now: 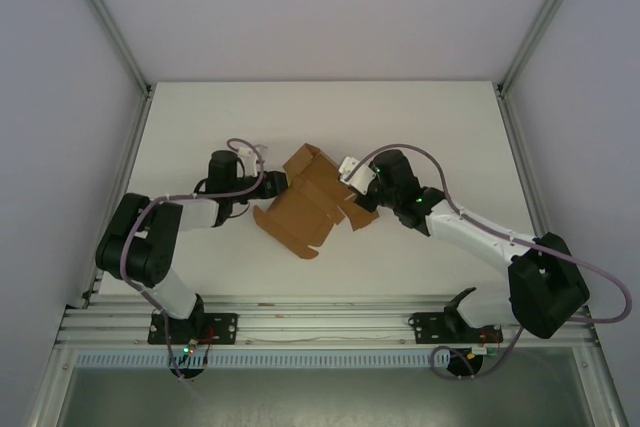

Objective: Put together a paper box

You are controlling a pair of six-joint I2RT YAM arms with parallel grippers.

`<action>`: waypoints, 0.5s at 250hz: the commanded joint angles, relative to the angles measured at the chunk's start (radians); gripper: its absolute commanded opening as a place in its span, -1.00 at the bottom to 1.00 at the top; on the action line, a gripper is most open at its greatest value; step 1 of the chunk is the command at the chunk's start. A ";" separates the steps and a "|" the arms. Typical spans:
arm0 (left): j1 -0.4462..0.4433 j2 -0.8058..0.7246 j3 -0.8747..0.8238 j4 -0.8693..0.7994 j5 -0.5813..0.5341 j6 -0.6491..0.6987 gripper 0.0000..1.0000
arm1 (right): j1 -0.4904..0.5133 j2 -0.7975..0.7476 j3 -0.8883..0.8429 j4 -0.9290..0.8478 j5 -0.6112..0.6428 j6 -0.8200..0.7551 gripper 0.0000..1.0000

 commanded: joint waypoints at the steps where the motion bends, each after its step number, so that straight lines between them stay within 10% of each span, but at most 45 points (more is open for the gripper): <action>1: -0.011 -0.072 0.013 -0.112 -0.069 0.062 0.54 | 0.011 0.001 0.052 -0.023 0.057 -0.056 -1.00; 17: -0.011 -0.120 0.004 -0.163 -0.130 0.063 0.99 | 0.013 0.012 0.075 -0.054 0.109 -0.103 -1.00; 125: 0.025 -0.432 0.031 -0.533 -0.584 0.042 1.00 | 0.132 0.205 0.167 -0.014 0.550 -0.495 -1.00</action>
